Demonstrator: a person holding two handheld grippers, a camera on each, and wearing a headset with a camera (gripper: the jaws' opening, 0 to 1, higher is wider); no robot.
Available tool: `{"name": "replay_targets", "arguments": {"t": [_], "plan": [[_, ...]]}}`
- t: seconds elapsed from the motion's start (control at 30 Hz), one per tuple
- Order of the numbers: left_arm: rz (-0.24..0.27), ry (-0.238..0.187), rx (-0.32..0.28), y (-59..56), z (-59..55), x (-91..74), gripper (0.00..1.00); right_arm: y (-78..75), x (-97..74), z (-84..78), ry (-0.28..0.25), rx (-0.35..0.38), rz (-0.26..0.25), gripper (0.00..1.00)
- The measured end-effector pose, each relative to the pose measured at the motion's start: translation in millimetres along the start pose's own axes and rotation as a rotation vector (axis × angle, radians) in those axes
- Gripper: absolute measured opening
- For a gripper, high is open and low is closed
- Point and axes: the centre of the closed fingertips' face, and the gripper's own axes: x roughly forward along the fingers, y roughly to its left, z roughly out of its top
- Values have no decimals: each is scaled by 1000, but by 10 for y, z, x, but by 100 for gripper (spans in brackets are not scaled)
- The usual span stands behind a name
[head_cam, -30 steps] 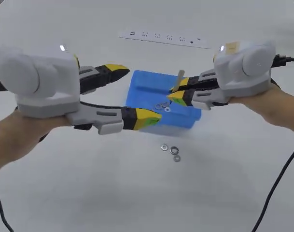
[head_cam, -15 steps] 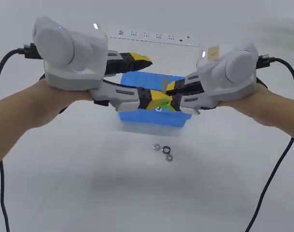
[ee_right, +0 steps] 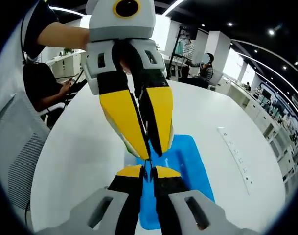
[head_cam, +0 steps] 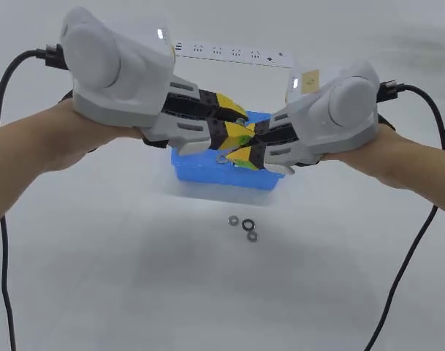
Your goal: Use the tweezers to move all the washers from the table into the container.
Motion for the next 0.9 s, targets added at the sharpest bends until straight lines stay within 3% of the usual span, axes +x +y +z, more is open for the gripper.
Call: {"name": "replay_targets", "arguments": {"t": [0.07, 0.1, 0.27, 0.53, 0.63, 0.9], "plan": [[-8, 7, 17, -15, -1, -23, 7, 17, 5, 11, -2, -2, 7, 9], [-1, 15, 66, -12, -5, -36, 7, 22, 9, 12, 1, -9, 8, 9], [-9, 22, 94, -78, -2, -59, 5, 28, 26, 35, 15, -37, 5, 10], [14, 26, 149, -37, 15, -143, 4, 9, 31, 121, 13, -33, -8, 13], [24, 30, 158, -17, 30, -184, 4, 6, 18, 136, 16, -27, -18, 23], [45, 9, 161, -19, 126, -313, 4, 95, -80, 95, 27, -2, -33, 36]]}}
